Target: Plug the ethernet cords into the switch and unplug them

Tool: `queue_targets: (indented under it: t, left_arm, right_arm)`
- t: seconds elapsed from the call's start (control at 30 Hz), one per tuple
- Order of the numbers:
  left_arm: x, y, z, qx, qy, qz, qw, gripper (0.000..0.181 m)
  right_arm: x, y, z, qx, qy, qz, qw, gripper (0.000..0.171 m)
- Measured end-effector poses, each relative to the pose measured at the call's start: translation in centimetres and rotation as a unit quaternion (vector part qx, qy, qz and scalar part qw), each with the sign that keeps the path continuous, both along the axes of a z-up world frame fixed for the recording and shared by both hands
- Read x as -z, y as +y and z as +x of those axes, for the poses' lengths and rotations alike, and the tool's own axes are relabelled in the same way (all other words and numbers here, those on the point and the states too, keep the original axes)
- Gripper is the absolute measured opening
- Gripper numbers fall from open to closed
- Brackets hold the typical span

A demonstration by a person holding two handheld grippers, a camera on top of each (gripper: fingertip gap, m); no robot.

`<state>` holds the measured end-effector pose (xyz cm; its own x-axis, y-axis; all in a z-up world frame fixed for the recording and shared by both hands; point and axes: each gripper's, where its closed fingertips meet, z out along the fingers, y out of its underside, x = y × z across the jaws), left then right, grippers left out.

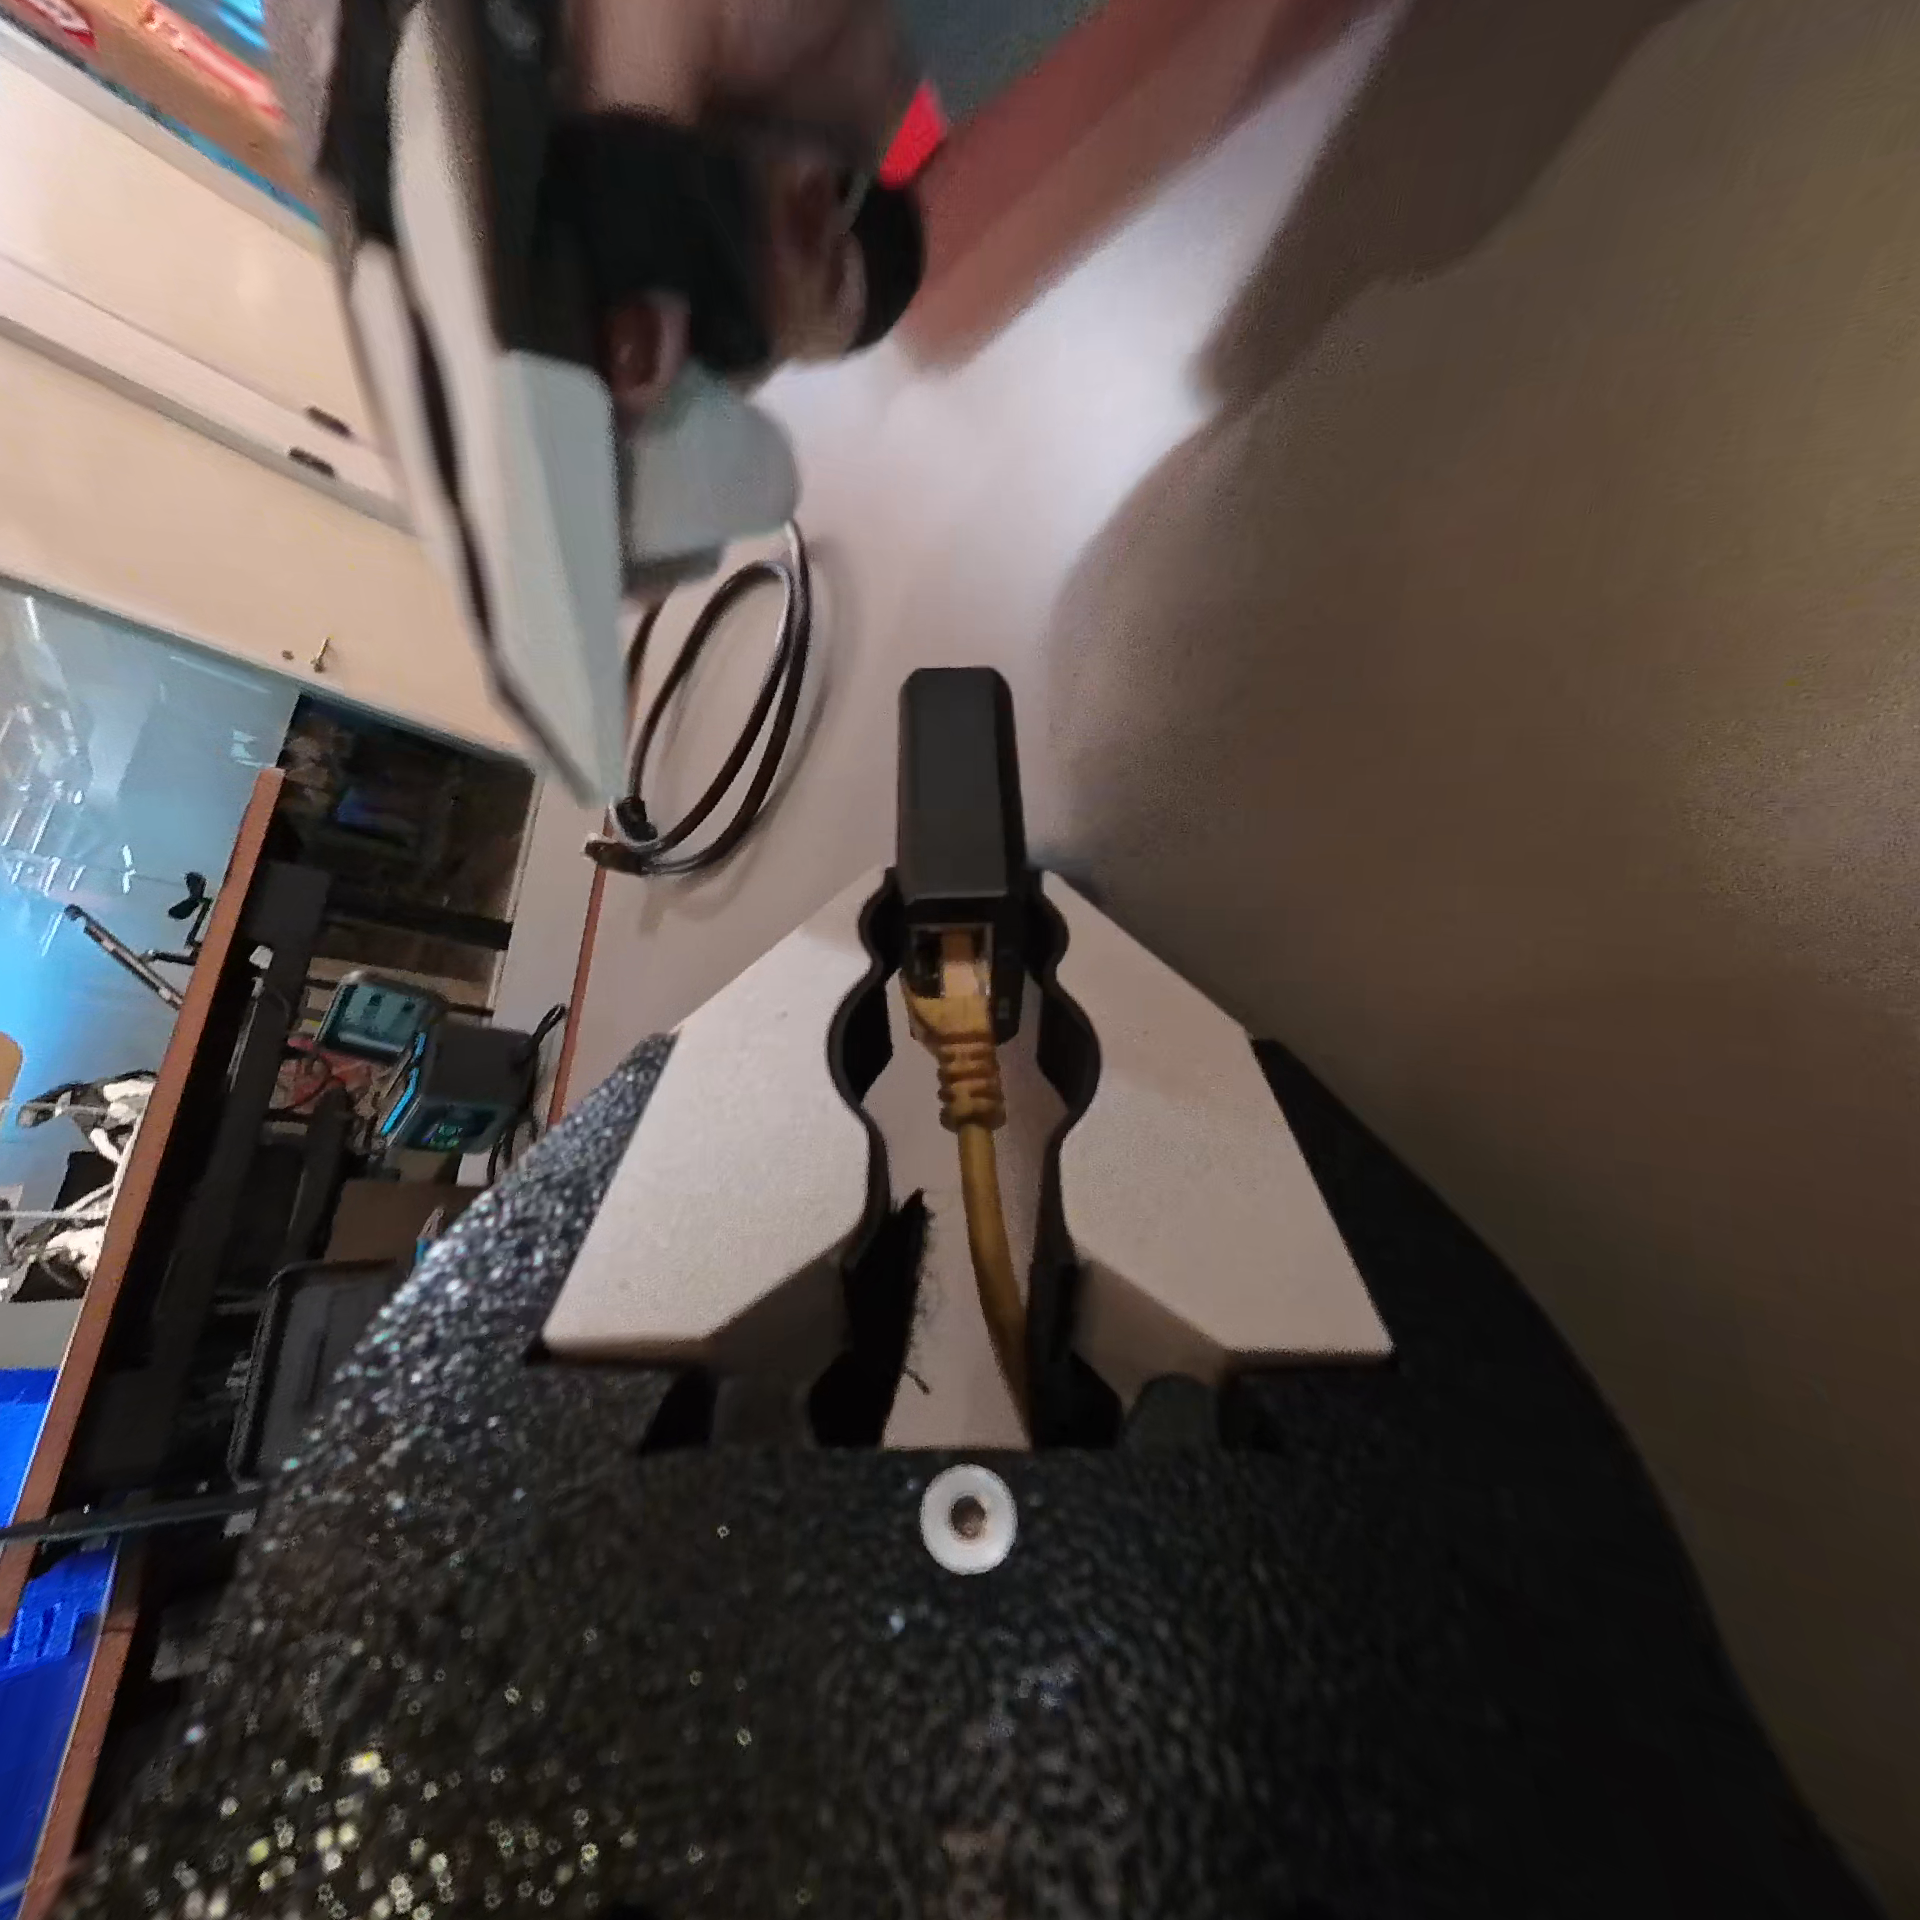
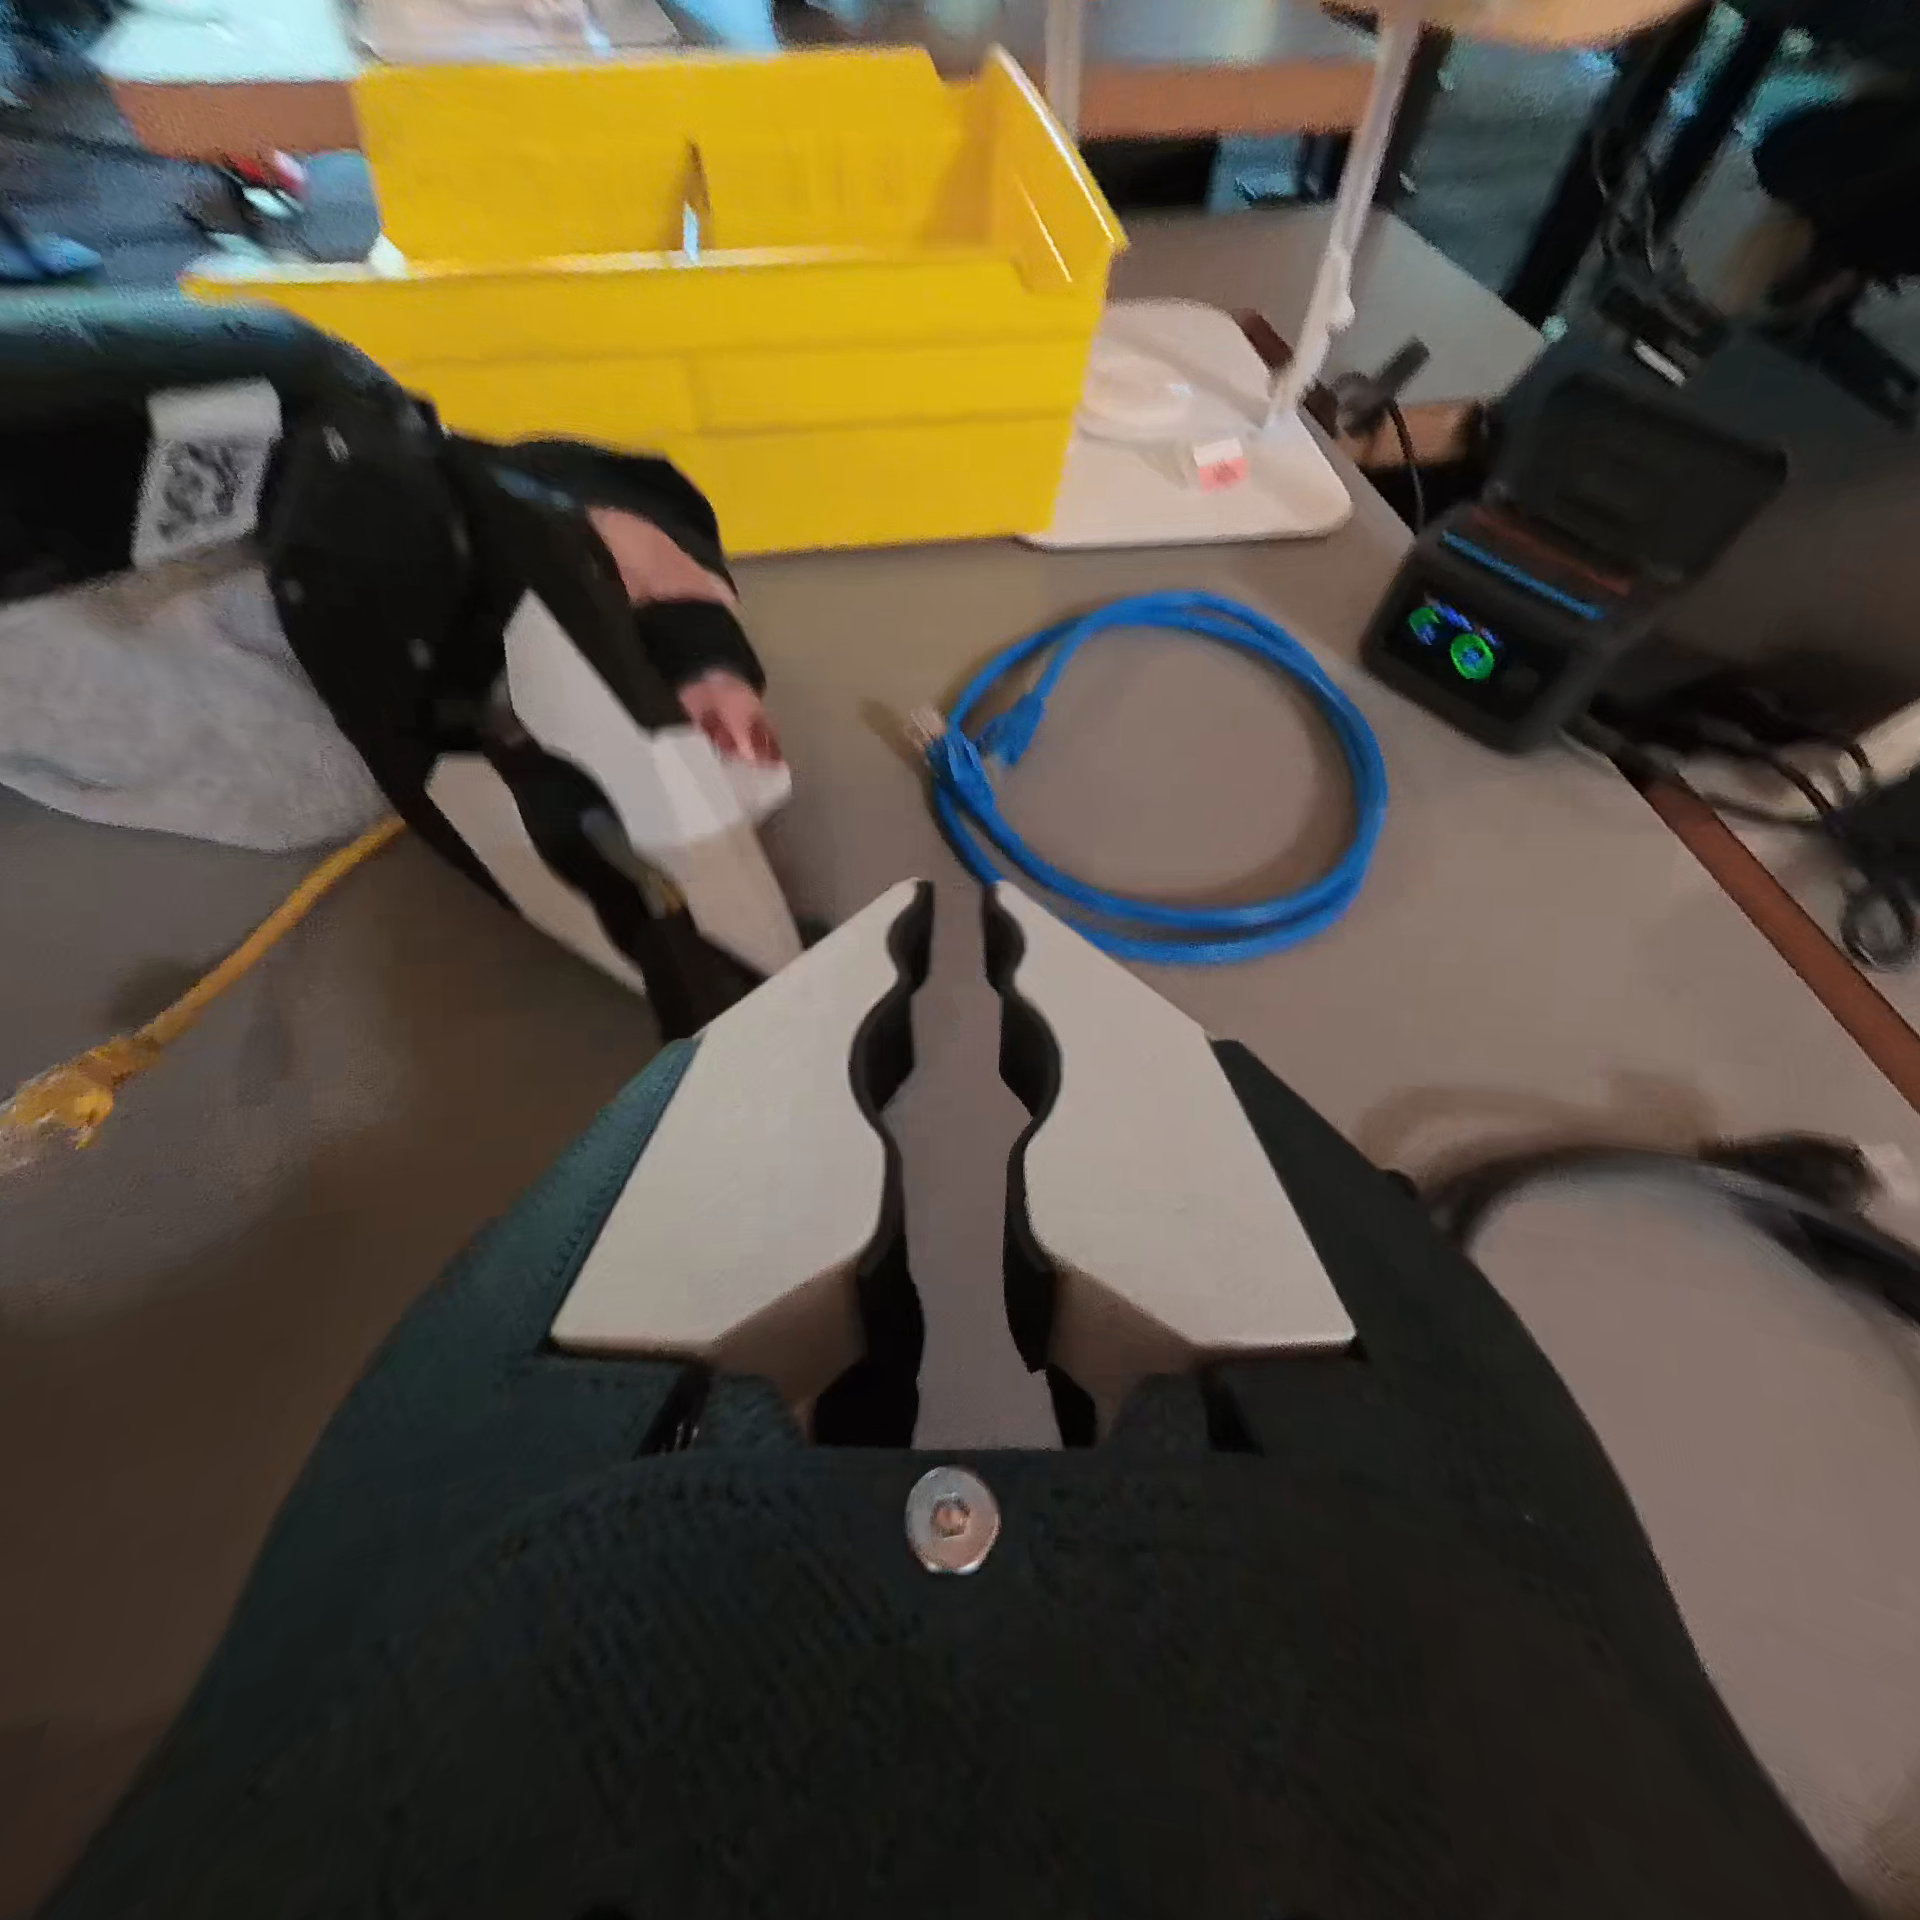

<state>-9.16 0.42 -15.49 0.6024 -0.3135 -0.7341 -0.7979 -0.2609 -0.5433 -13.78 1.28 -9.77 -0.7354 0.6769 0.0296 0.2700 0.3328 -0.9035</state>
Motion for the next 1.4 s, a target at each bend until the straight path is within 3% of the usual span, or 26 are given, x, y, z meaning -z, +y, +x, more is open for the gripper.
queue_targets:
  t: [0.03,0.27,0.4,0.53,0.73,0.9,1.03,1.2,1.4]
  left_arm:
    - [0.3,0.1,0.4,0.006,0.007,-0.007,1.0,0.022]
    - [0.3,0.2,1.0,0.015,0.02,-0.004,1.0,0.021]
    - [0.2,0.2,1.0,0.016,0.017,-0.004,1.0,0.022]
    - [0.2,0.2,0.9,0.018,0.008,-0.004,1.0,0.022]
    - [0.3,0.0,0.6,0.015,0.0,-0.003,1.0,0.022]
    - [0.3,-0.2,0.5,0.014,0.007,-0.003,1.0,0.022]
    - [0.3,-0.5,0.0,0.01,0.014,-0.004,1.0,0.022]
    - [0.3,-1.1,0.3,0.039,-0.046,-0.005,0.998,0.021]
    - [0.4,-1.6,0.8,0.095,-0.036,0.011,0.995,0.022]
  right_arm:
    - [-0.2,-0.8,-0.7,-0.02,0.003,-0.017,1.0,0.011]
    - [5.7,-5.2,-6.4,-0.157,-0.108,0.075,0.979,0.018]
    - [6.0,-6.8,-6.9,-0.215,-0.145,0.032,0.965,0.018]
    - [7.5,-6.7,-6.7,-0.229,-0.169,0.062,0.957,0.019]
    - [7.0,-6.6,-7.6,-0.168,-0.152,0.045,0.973,0.011]
    - [4.0,-2.1,-6.1,-0.071,-0.12,0.039,0.989,0.01]
    - [3.3,2.1,-2.0,0.006,-0.146,0.063,0.987,0.009]
    - [4.7,2.3,5.1,0.014,-0.243,0.012,0.97,0.01]
    - [6.0,1.6,8.8,-0.003,-0.298,-0.022,0.954,0.01]
